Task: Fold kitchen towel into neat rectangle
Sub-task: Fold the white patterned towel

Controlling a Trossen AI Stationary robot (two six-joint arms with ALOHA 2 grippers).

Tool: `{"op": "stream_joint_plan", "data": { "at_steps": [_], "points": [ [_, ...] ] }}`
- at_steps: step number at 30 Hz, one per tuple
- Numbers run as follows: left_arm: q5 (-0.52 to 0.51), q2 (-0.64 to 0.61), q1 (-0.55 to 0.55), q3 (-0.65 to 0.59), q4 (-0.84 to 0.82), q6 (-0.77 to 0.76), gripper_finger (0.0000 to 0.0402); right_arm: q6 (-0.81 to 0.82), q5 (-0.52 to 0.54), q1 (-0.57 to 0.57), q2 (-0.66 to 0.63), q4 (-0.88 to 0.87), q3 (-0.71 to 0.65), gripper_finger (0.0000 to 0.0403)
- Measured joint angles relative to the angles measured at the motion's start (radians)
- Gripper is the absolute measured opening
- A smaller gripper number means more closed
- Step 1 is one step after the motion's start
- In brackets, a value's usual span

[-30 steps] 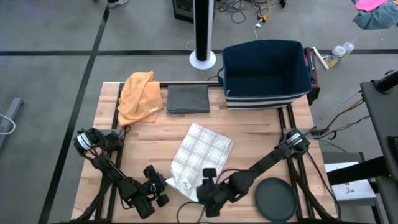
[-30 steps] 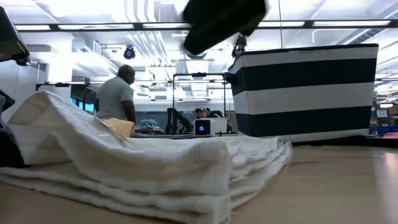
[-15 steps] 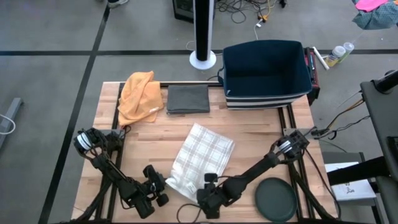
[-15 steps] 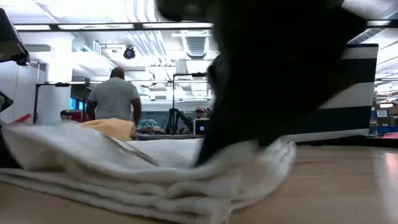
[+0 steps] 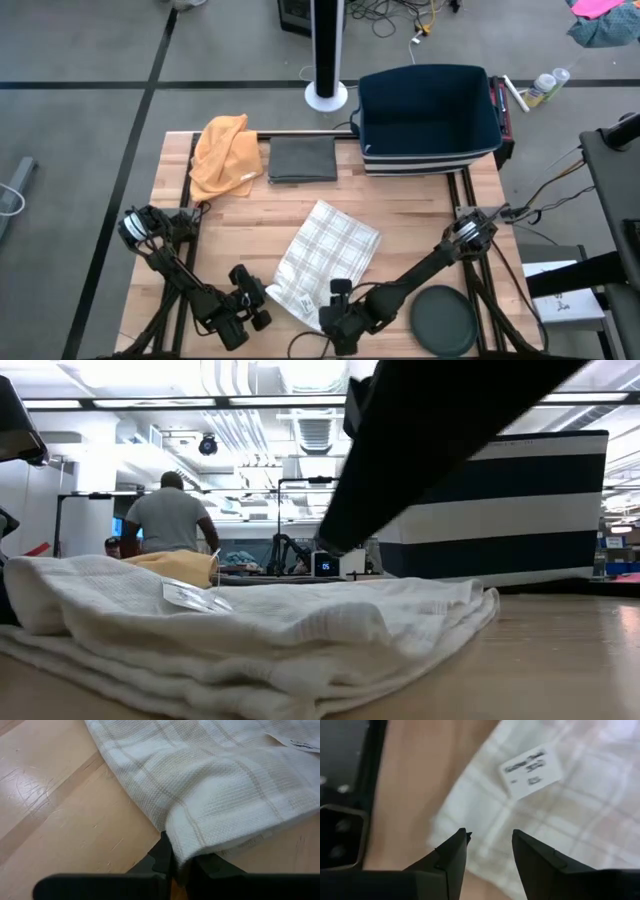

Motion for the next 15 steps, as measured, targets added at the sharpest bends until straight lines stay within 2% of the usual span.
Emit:
{"op": "stream_joint_plan", "data": {
  "at_steps": [12,15],
  "points": [
    [0.000,0.000,0.000,0.000,0.004,0.001,0.0020,-0.069,-0.014,0.001,0.058,0.024,-0.003,0.0164],
    [0.000,0.000,0.000,0.000,0.005,0.001,0.0020,-0.071,-0.014,-0.006,0.056,0.078,-0.003,0.0163]
  ]
}}
